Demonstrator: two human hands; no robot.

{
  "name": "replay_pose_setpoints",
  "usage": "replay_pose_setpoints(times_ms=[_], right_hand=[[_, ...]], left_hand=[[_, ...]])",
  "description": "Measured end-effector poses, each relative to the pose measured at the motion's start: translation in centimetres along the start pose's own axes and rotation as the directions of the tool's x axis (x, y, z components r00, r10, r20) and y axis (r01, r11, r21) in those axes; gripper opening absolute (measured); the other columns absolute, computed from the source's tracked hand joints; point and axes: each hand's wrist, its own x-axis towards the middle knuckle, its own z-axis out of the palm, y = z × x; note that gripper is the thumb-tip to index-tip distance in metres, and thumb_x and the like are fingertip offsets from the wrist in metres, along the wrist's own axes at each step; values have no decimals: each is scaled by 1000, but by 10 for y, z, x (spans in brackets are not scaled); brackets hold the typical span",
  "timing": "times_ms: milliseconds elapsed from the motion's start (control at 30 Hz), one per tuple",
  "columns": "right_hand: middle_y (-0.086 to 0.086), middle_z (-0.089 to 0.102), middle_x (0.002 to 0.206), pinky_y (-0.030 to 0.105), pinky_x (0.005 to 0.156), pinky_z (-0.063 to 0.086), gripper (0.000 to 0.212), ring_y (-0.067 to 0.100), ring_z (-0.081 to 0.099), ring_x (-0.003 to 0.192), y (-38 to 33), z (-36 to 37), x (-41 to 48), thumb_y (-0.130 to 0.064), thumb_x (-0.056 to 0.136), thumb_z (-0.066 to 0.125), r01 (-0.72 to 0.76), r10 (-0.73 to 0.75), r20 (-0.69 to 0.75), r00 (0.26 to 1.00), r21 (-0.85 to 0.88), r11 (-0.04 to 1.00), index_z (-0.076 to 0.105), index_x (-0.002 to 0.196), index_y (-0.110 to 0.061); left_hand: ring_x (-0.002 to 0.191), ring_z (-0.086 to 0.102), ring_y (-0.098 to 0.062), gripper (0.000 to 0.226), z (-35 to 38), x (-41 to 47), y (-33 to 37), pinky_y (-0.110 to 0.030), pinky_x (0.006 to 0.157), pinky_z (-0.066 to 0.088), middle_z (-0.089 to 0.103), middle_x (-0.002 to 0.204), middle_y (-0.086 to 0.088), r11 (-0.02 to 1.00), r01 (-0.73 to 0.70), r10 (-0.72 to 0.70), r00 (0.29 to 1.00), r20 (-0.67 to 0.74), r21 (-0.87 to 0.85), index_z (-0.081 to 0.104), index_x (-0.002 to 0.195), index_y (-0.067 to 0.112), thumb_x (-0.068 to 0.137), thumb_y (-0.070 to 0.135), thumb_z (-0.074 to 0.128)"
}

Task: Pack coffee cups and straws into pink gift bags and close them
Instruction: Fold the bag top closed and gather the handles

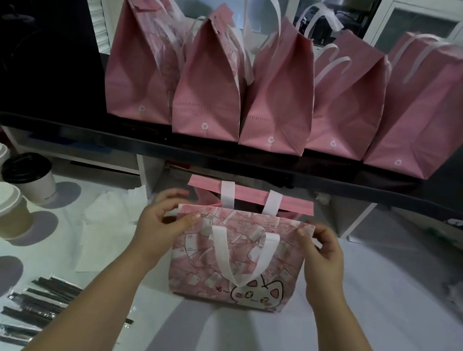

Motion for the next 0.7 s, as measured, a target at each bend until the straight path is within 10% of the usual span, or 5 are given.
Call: replay_pose_setpoints(times_ms=[133, 267, 500, 700], right_hand=[[-19, 53, 136, 20, 71, 54, 15, 3, 65, 102, 0, -4, 26, -10, 91, 63, -69, 64, 133, 989, 36, 997, 60, 77, -12], [10, 69, 100, 43, 82, 55, 5, 28, 65, 90, 0, -5, 40, -7, 91, 59, -155, 148, 195, 970, 22, 988, 61, 87, -8], [3, 69, 81, 27, 63, 56, 9, 16, 67, 73, 2, -2, 43, -7, 83, 72, -101, 99, 98, 990, 17, 995, 66, 85, -14], [-11, 69, 98, 24, 76, 57, 56, 8, 66, 96, -7, -10, 46, -3, 78, 77, 109, -72, 190, 979, -197, 974, 52, 117, -36]], left_hand=[[132, 45, -3, 9, -3, 29, 3, -35, 99, 47, 44, 147, 17, 1000, -15, 11, 987, 160, 23, 74, 82, 5, 76, -2, 75], [119, 59, -19, 17, -3, 46, 3, -41, 96, 51, 62, 129, 9, 999, 31, -29, 983, 183, -8, 76, 85, 7, 73, -5, 76], [83, 70, -15, 31, 2, 47, -5, -24, 68, 57, 75, 90, 2, 992, 80, -77, 996, 41, -95, 66, 63, 20, 63, -7, 81], [80, 68, -15, 44, 6, 48, 5, -22, 68, 55, 70, 86, -3, 996, 60, -55, 996, 67, -66, 54, 84, 17, 65, -12, 80]])
